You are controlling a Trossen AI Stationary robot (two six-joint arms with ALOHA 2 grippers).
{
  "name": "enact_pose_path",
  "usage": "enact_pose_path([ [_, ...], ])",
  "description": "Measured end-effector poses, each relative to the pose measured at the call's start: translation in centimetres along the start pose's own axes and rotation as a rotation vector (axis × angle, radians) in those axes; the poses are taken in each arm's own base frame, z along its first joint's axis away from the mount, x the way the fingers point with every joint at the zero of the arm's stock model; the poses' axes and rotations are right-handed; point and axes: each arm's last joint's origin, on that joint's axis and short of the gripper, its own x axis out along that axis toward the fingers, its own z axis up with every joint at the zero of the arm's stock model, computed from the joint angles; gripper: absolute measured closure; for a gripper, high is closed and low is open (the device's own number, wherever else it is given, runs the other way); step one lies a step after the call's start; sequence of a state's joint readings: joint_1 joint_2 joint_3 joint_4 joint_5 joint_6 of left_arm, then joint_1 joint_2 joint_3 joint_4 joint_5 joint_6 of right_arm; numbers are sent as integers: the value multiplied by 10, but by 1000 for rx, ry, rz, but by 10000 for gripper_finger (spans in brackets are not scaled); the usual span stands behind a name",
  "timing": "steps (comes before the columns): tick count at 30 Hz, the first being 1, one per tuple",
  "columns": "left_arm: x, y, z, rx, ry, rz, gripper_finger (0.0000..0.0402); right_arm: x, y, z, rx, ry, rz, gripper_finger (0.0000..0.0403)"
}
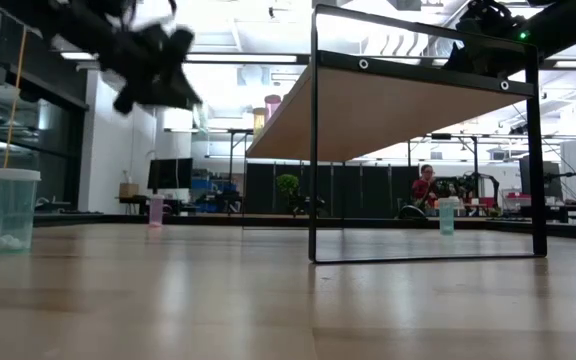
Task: Pick and place medicine bottles onto shelf by color
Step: Put the blue pill bottle on the shelf
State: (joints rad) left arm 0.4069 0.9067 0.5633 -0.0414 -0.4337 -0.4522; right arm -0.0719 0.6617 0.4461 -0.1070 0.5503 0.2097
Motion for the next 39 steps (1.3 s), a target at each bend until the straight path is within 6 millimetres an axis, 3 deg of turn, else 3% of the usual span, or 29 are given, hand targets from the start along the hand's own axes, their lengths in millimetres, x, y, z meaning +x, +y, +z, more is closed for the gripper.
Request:
enact_pose_path([
  [6,-30,-42,25,87,-93,-246,305,0,0,0,11,0,0,237],
  [11,-39,-92,23,210,-97,-422,305,0,0,0,18,0,0,237],
  [16,-30,-138,11,323,-31,-483,305,0,0,0,18,0,0,237],
  [20,-15,-162,-3,405,72,-477,305,0,0,0,18,0,0,237],
  [27,-1,-174,4,487,152,-343,305,0,0,0,10,1,0,237],
  [35,9,-160,-3,459,273,-248,305,0,0,0,10,1,0,237],
  [39,13,-161,1,437,275,-307,305,0,0,0,10,1,0,237],
])
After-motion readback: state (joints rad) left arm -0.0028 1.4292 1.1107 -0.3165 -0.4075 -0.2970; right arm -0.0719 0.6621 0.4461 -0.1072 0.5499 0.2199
